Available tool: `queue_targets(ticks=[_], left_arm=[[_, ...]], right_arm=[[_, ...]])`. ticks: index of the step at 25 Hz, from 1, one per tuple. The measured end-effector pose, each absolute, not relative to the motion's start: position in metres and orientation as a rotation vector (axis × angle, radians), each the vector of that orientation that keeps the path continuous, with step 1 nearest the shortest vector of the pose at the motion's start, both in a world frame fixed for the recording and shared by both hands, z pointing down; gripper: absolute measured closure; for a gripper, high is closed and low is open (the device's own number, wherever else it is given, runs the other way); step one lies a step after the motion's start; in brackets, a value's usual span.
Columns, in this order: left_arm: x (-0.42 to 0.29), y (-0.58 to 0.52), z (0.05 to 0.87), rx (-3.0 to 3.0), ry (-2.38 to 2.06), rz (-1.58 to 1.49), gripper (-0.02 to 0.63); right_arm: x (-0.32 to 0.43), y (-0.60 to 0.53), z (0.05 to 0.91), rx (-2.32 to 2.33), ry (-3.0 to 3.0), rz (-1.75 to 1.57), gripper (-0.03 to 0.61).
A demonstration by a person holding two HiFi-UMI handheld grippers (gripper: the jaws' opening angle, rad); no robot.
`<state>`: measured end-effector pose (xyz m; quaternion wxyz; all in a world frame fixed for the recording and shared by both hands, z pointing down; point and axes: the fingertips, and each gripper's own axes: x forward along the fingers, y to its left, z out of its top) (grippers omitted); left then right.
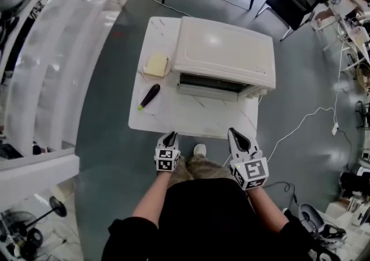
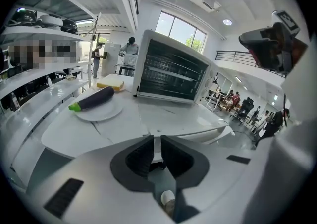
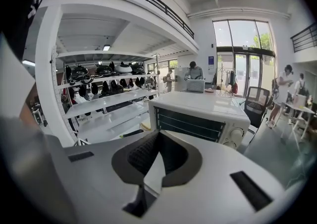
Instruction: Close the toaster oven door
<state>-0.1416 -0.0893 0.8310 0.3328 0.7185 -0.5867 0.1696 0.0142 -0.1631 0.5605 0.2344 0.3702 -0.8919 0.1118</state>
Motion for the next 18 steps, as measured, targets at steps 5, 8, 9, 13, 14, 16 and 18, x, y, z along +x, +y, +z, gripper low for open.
queue_targets(ticks=[5,8,9,13,14,16,18], left_arm=[[-0.137,-0.088,0.844,1.856,-1.493,0.514,0.524],[-0.138,-0.092,0.849,1.83,-1.503,0.491,0.518],[-0.138,-0.094,0.851,1.822,-1.509,0.48,0.517],[-0.134,-0.101,0.854,1.851,-1.483,0.499,0.506],[-0.133,-0.103,0.853,1.869,-1.475,0.515,0.505],[-0.134,-0.105,0.853,1.881,-1.471,0.521,0.503],[-0.135,-0.107,0.856,1.866,-1.473,0.505,0.503]], right_arm=[[0.013,-0.168,0.558,1.004,-2.449,0.272,0.557],[0.017,-0.17,0.56,1.006,-2.435,0.269,0.557],[0.019,-0.17,0.562,1.009,-2.427,0.281,0.557],[0.023,-0.173,0.56,1.038,-2.416,0.332,0.557],[0.021,-0.175,0.558,1.041,-2.419,0.321,0.557],[0.016,-0.177,0.554,1.039,-2.427,0.289,0.557],[0.013,-0.18,0.552,1.035,-2.435,0.263,0.557]])
